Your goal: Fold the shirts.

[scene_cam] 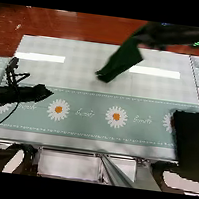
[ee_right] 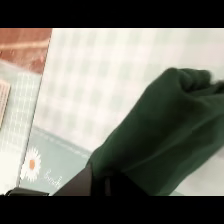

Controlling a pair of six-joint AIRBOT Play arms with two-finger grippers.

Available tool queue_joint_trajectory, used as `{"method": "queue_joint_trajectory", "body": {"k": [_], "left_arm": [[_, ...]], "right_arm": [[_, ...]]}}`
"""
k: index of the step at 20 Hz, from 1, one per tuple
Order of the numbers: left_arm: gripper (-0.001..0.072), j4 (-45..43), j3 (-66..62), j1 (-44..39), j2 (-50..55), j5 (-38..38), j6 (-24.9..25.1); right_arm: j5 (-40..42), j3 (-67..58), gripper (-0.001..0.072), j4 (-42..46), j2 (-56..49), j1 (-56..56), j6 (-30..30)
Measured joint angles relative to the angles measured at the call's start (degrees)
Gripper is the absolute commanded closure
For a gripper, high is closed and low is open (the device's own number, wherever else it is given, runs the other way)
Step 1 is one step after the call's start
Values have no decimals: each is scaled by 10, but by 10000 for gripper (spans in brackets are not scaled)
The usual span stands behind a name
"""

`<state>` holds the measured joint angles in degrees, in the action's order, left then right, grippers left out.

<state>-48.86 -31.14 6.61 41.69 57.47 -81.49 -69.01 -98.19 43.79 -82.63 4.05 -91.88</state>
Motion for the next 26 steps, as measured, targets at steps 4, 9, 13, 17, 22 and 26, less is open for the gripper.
{"method": "queue_joint_trajectory", "body": {"k": [4,9,13,17,22,26], "left_arm": [[689,0,0,0,0,0,0],[689,0,0,0,0,0,0],[688,0,0,0,0,-1,0],[688,0,0,0,0,-6,0],[689,0,0,0,0,-16,8],[689,0,0,0,0,-20,20]], "right_arm": [[-74,-23,680,51,54,-118,-53],[-210,-29,681,156,127,-264,-83],[-304,-11,681,287,188,-364,-68],[-344,59,680,383,259,-479,-35],[-364,219,476,499,344,-596,-11],[-365,357,301,572,386,-641,-23]]}}
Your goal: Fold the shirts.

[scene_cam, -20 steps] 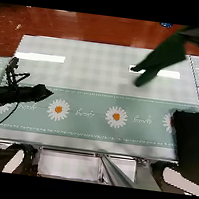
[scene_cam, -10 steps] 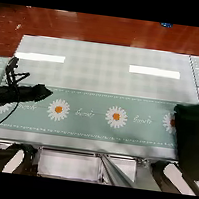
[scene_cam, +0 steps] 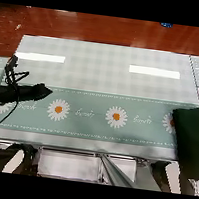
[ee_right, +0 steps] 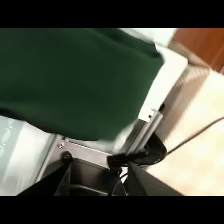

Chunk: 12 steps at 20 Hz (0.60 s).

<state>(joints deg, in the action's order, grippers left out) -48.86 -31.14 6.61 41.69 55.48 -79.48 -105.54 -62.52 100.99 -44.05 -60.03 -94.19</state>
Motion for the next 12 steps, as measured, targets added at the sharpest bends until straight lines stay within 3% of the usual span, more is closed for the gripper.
{"method": "queue_joint_trajectory", "body": {"k": [3,4,5,10,12], "left_arm": [[689,-1,-1,0,4,-17,10],[688,-4,-7,0,9,-28,13],[689,-3,-21,1,15,-39,17],[690,8,-216,-31,84,-47,31],[690,9,-316,-73,125,-42,34]], "right_arm": [[31,32,329,-7,-1,-10,-7],[49,25,452,-31,-8,-12,-9],[69,11,684,-66,-18,-13,-14],[190,-95,680,-381,-86,49,4],[237,-130,680,-438,-106,145,24]]}}
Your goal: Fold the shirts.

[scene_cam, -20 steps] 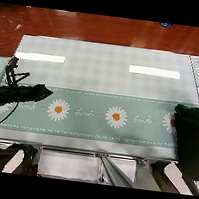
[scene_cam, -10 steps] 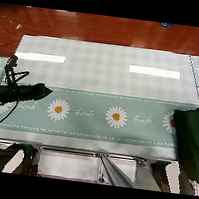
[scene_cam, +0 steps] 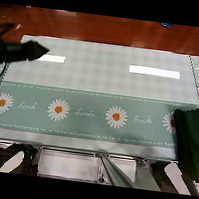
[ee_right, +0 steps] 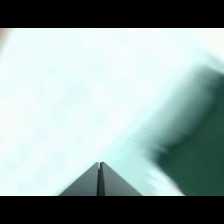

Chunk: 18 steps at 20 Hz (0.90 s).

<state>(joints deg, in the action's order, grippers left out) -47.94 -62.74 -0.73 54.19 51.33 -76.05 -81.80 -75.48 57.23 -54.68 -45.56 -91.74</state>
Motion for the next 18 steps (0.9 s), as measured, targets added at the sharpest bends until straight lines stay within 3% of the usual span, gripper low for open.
{"method": "queue_joint_trajectory", "body": {"k": [3,8,12,18], "left_arm": [[690,-51,-103,-87,55,15,-20],[689,-268,-132,-190,141,28,-153],[689,-340,-127,-193,202,82,-210],[689,-366,-127,-192,226,110,-232]], "right_arm": [[53,-26,680,43,-26,201,17],[99,-18,680,273,-106,490,-27],[102,1,680,349,-181,562,-83],[91,8,680,376,-214,584,-104]]}}
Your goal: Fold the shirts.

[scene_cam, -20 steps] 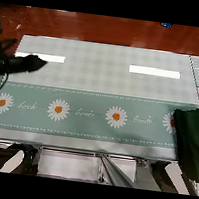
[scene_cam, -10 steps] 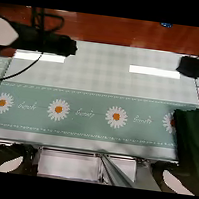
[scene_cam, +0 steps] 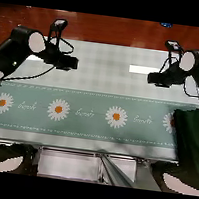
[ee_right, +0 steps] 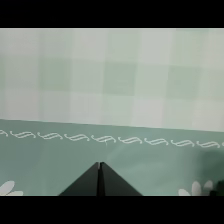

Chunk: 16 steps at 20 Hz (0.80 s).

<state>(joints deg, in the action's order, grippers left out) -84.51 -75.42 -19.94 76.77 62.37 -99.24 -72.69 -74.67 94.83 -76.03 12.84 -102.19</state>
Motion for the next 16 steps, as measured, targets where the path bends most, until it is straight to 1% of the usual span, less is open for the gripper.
{"method": "queue_joint_trajectory", "body": {"k": [16], "left_arm": [[689,-6,0,0,3,7,-6]], "right_arm": [[-4,1,680,7,-5,4,-5]]}}
